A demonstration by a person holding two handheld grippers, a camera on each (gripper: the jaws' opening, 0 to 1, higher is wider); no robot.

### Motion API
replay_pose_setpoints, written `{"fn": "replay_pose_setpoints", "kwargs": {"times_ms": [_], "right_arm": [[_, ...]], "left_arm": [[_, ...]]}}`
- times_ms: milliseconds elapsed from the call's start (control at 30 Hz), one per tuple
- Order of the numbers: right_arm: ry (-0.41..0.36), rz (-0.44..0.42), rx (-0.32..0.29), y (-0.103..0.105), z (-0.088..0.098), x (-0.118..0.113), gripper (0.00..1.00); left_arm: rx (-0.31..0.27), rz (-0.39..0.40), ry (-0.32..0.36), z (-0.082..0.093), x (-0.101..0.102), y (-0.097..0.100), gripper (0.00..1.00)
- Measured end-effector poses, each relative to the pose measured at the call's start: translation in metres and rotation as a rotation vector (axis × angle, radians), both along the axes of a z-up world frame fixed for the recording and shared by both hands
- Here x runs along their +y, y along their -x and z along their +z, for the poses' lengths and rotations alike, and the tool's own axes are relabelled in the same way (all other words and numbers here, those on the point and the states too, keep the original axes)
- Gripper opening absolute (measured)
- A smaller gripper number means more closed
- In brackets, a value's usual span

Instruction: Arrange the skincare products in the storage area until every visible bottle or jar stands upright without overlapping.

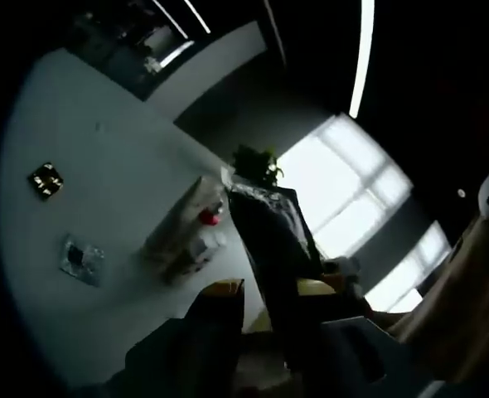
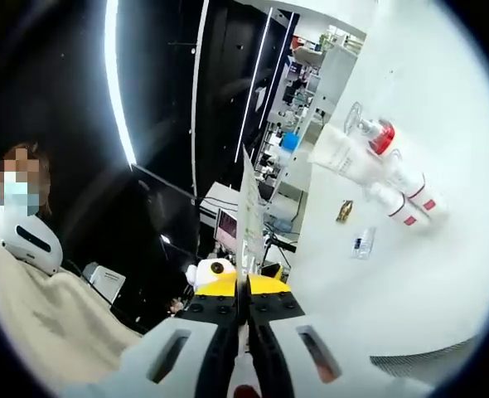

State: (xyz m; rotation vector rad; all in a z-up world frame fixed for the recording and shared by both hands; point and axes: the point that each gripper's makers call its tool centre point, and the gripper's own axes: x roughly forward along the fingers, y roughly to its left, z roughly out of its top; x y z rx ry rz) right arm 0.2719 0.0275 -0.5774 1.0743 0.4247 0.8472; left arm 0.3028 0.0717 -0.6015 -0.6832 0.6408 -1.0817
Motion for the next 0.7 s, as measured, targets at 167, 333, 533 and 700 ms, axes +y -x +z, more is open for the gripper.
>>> {"fn": "replay_pose_setpoints", "kwargs": {"times_ms": [167, 333, 533, 700], "right_arm": [[0.030, -0.005, 0.004, 0.001, -0.004, -0.006, 0.02], [0.040, -0.030, 0.016, 0.001, -0.008, -0.014, 0.02], [0.079, -0.038, 0.019, 0.002, -0.014, -0.016, 0.02], [0.105, -0.054, 0.036, 0.004, -0.020, -0.020, 0.02]], "left_arm": [[-0.008, 0.000, -0.132, -0.025, 0.008, -0.013, 0.40], [-0.023, -0.021, -0.188, -0.037, 0.008, -0.025, 0.49], [-0.045, -0.081, -0.285, -0.054, 0.004, -0.032, 0.63], [-0.059, -0.104, -0.295, -0.056, 0.002, -0.039, 0.65]]}}
